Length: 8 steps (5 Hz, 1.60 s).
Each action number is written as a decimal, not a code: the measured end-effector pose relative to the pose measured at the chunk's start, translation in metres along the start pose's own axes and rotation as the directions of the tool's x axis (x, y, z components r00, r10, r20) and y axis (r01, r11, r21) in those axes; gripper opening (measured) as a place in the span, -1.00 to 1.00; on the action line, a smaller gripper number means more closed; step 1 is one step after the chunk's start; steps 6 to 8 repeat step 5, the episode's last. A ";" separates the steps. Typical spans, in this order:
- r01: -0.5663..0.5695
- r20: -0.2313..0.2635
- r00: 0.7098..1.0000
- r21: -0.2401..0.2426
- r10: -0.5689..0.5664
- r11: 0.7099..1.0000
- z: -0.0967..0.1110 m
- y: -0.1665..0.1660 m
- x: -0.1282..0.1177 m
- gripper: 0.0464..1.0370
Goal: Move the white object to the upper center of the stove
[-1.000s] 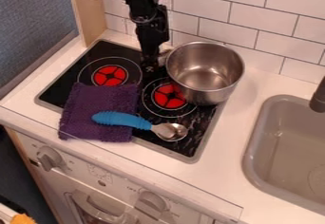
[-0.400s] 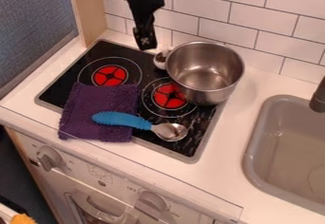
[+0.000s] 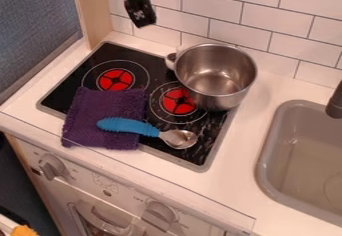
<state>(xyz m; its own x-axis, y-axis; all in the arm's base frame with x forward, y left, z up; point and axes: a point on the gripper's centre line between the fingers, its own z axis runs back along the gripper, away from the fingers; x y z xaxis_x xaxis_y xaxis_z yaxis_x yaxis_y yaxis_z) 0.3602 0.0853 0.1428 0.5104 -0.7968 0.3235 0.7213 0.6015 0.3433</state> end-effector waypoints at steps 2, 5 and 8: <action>0.001 0.001 1.000 0.006 -0.001 1.000 0.003 0.001 -0.001 0.93; 0.001 0.001 1.000 0.006 -0.001 1.000 0.002 0.001 -0.001 0.93; 0.001 0.001 1.000 0.006 -0.001 1.000 0.002 0.001 -0.001 0.93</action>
